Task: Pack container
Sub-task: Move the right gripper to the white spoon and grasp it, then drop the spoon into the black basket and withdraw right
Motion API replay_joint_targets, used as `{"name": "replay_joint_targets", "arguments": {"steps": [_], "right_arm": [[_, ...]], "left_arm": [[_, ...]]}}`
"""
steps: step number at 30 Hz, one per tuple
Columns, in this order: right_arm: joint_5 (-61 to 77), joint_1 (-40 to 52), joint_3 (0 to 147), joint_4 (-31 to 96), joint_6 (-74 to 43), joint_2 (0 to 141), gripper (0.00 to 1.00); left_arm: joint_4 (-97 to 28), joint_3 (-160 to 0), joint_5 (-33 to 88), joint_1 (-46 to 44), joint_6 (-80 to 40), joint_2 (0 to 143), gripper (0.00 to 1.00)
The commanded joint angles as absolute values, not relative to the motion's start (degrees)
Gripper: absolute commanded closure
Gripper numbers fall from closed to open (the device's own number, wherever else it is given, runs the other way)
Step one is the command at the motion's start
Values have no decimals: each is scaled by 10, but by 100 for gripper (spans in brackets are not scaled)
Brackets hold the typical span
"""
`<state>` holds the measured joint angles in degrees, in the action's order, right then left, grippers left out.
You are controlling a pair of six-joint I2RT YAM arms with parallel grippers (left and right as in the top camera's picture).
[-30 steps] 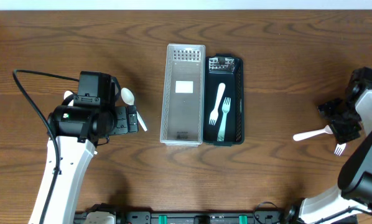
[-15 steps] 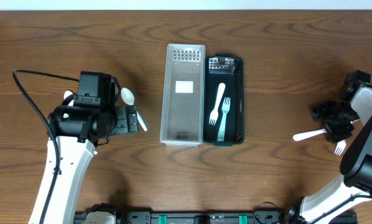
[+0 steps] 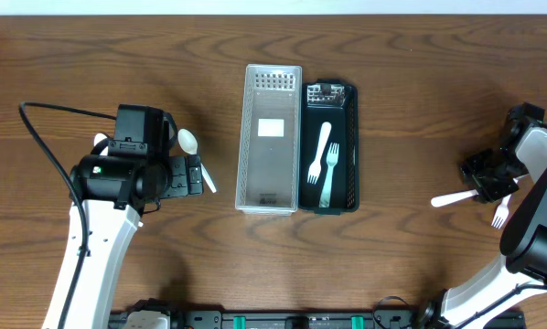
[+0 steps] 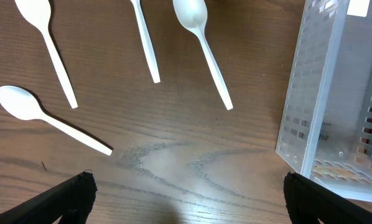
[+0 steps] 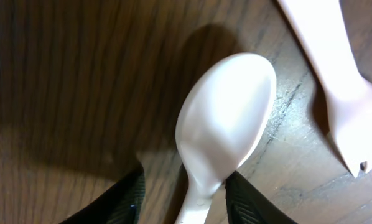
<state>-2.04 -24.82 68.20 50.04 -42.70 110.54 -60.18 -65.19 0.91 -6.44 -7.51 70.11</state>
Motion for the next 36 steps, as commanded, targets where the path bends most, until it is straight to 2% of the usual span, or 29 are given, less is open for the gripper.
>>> {"name": "replay_joint_targets", "arguments": {"steps": [1,7,14,18,27,31,36], "right_arm": [[-31,-251,668,507,-425,1137,59],[-31,-251,668,516,-425,1137,65],[-23,-251,668,524,-425,1136,82],[-12,-249,669,526,-425,1131,98],[-10,-206,709,545,-412,1057,99],[-10,-144,748,553,-383,1003,99],[-8,-20,791,561,-350,946,97]], "left_arm": [[-604,-659,6,-65,-78,704,2],[-604,-659,7,-65,-78,704,2],[-604,-659,6,-65,-78,704,2],[-604,-659,6,-65,-78,704,2],[-604,-659,6,-65,-78,704,2],[-604,-659,6,-65,-78,704,2],[-604,-659,6,-65,-78,704,2]]}}
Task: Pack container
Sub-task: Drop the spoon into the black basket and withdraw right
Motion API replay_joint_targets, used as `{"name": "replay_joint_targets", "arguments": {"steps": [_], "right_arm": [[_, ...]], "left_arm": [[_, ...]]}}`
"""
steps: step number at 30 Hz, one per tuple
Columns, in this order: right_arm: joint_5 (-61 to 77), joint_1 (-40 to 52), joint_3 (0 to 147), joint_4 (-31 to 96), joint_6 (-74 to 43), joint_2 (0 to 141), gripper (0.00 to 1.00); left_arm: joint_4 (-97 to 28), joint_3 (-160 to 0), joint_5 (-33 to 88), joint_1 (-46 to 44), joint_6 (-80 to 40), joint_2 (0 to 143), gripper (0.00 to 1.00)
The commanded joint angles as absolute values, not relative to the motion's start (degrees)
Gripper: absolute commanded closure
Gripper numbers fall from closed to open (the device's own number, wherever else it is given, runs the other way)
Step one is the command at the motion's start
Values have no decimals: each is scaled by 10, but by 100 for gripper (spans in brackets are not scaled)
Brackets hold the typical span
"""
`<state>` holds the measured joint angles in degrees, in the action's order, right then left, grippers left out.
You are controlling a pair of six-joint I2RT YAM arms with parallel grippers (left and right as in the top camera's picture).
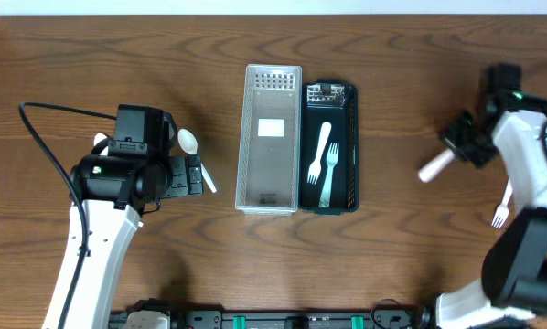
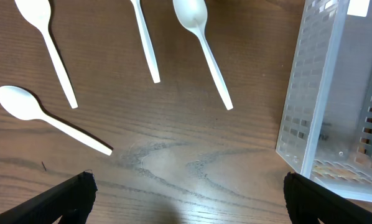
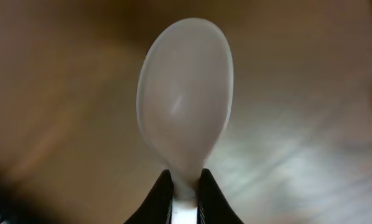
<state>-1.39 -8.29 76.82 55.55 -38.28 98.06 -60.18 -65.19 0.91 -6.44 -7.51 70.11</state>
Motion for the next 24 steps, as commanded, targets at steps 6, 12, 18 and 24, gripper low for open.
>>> {"name": "replay_joint_targets", "arguments": {"steps": [6,12,18,24], "right_arm": [[-9,139,808,549,-350,937,95],[-15,253,808,529,-351,984,90],[-15,284,808,525,-351,1065,75],[-15,276,817,516,-346,1071,72]], "left_arm": [[-604,-659,6,-65,-78,704,2],[-604,-659,6,-65,-78,704,2],[-604,-659,6,-65,-78,704,2],[-604,-659,6,-65,-78,704,2]]}}
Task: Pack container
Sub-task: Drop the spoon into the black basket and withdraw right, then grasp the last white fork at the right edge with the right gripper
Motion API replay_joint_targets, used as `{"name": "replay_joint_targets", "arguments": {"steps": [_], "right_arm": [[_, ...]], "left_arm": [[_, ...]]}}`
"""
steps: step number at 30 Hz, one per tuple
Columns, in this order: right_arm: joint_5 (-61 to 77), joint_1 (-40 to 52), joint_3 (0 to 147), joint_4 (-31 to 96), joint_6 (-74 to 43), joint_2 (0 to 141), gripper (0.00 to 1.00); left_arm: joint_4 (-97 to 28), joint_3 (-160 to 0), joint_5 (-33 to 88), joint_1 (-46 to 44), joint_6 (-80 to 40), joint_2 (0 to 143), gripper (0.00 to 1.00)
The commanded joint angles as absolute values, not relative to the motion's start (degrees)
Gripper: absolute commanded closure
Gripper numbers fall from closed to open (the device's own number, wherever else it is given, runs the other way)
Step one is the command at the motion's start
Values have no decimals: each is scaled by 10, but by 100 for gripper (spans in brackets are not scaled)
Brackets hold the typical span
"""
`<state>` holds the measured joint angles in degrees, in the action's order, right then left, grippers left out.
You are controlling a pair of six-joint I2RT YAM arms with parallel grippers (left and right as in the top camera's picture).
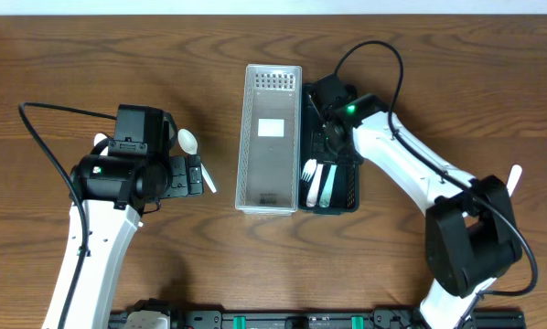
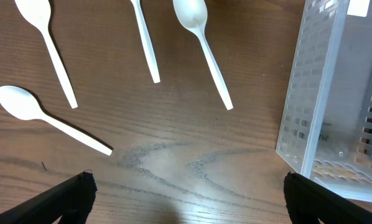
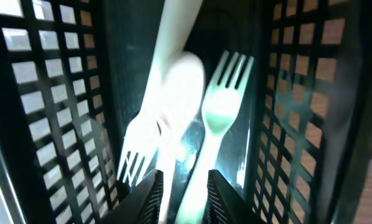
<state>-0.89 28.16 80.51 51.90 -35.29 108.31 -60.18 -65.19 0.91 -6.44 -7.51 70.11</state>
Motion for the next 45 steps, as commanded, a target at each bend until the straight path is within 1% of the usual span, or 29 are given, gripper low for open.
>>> {"name": "replay_joint_targets", "arguments": {"steps": [1,3,4,6,8,9,11,13,15,17,19,20,23,27,33,39,45], "right_arm": [[-15,271,828,523,-345,1065,69],[-15,258,859,548,-337,1052,67],[-20,246,882,567,-336,1041,61],[-35,219,918,597,-337,1021,57],[-41,182,945,620,-338,997,50],[-41,160,954,628,-343,984,48],[-41,106,960,643,-359,954,46],[-41,39,960,663,-375,927,40],[-37,-29,960,687,-379,910,28],[-36,-93,960,715,-372,904,22],[-36,-156,956,733,-342,906,19],[-35,-179,952,735,-322,908,19],[-34,-249,924,726,-266,917,13],[-34,-306,858,688,-202,935,9],[-32,-352,712,592,-153,961,3],[2,-373,601,478,-119,976,2],[31,-385,550,404,-118,976,3]], "left_arm": [[-604,-659,6,-65,-78,704,2],[-604,-659,6,-65,-78,704,2],[-604,-659,6,-65,-78,704,2],[-604,-659,6,-65,-78,704,2],[-604,-659,6,-65,-78,704,2],[-604,-659,6,-65,-78,704,2],[-604,-659,6,-65,-78,704,2],[-604,-659,6,-65,-78,704,2],[-604,-659,6,-65,-78,704,2],[-604,-659,6,-65,-78,704,2],[-604,-659,6,-65,-78,704,2],[-604,-659,6,-65,-78,704,2],[-603,-659,6,-65,-78,704,2],[-603,-659,6,-65,-78,704,2],[-601,-659,6,-65,-78,704,2],[-601,-659,6,-65,-78,704,2],[-602,-659,6,-65,-78,704,2]]}}
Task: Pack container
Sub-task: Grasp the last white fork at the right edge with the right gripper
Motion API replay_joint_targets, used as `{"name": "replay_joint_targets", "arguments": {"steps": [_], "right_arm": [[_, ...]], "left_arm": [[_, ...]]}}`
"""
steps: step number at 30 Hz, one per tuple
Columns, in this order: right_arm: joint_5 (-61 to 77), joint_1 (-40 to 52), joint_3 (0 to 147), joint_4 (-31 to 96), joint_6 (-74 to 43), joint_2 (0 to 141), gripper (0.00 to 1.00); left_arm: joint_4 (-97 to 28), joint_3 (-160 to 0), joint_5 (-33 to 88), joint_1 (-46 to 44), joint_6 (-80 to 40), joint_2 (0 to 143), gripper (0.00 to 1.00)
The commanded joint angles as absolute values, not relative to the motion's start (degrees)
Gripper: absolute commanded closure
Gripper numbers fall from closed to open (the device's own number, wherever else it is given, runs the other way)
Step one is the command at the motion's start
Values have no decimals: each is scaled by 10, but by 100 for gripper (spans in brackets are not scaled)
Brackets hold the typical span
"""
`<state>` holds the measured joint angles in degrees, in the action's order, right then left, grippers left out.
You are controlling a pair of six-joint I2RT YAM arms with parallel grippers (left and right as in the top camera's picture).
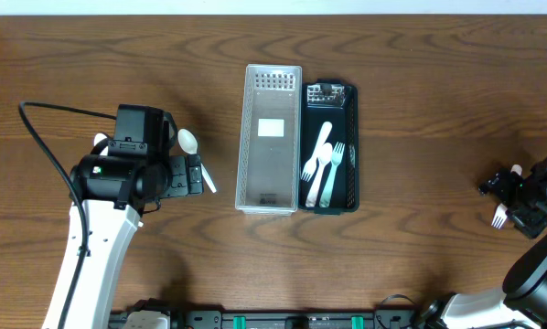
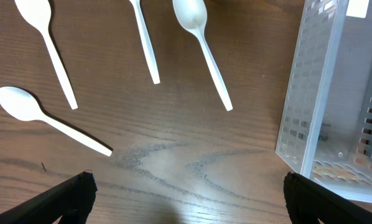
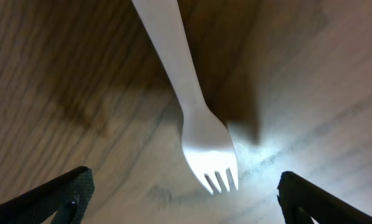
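Observation:
A black slotted basket (image 1: 349,119) beside a clear basket (image 1: 272,100) holds white forks and a spoon (image 1: 320,163). One white fork (image 3: 195,124) lies on the wood at the far right, tines toward my right gripper (image 3: 185,186), which is open and low over it, a finger on each side. In the overhead view that gripper (image 1: 519,195) sits right beside the fork (image 1: 498,217). My left gripper (image 2: 187,186) hangs open over bare wood, left of the clear basket (image 2: 335,93). Several white spoons (image 2: 203,53) lie ahead of it.
The two baskets stand side by side mid-table. The left arm (image 1: 118,178) covers most of the loose spoons in the overhead view; only one bowl (image 1: 188,140) shows. Table edge runs close to the right gripper.
My right gripper has left the black basket and is now at the far right, open over the fork on the table. The spoon stays in the black basket. The left arm has not moved.
My right gripper stood around a spoon on the table at the far right. Then it was shut on that spoon, lifted. Then it was down inside the black basket with it. Now the spoon lies with the forks and the gripper is open over the remaining fork.

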<state>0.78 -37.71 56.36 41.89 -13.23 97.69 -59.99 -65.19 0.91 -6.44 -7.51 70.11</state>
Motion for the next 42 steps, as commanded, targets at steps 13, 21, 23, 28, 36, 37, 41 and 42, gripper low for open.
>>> {"name": "replay_joint_targets", "arguments": {"steps": [13,21,23,28,36,37,41,42], "right_arm": [[31,-385,505,318,-117,976,6],[31,-385,500,310,-117,977,16],[33,-385,500,311,-117,977,26],[33,-385,500,312,-117,977,39],[35,-385,500,313,-117,977,50],[35,-385,500,313,-117,977,52],[35,-385,500,312,-117,977,60],[35,-385,500,312,-117,977,62]], "left_arm": [[-602,-659,6,-65,-78,704,2],[-601,-659,6,-65,-78,704,2],[-601,-659,6,-65,-78,704,2],[-601,-659,6,-65,-78,704,2],[-601,-659,6,-65,-78,704,2],[-601,-659,6,-65,-78,704,2],[-601,-659,6,-65,-78,704,2],[-601,-659,6,-65,-78,704,2]]}}
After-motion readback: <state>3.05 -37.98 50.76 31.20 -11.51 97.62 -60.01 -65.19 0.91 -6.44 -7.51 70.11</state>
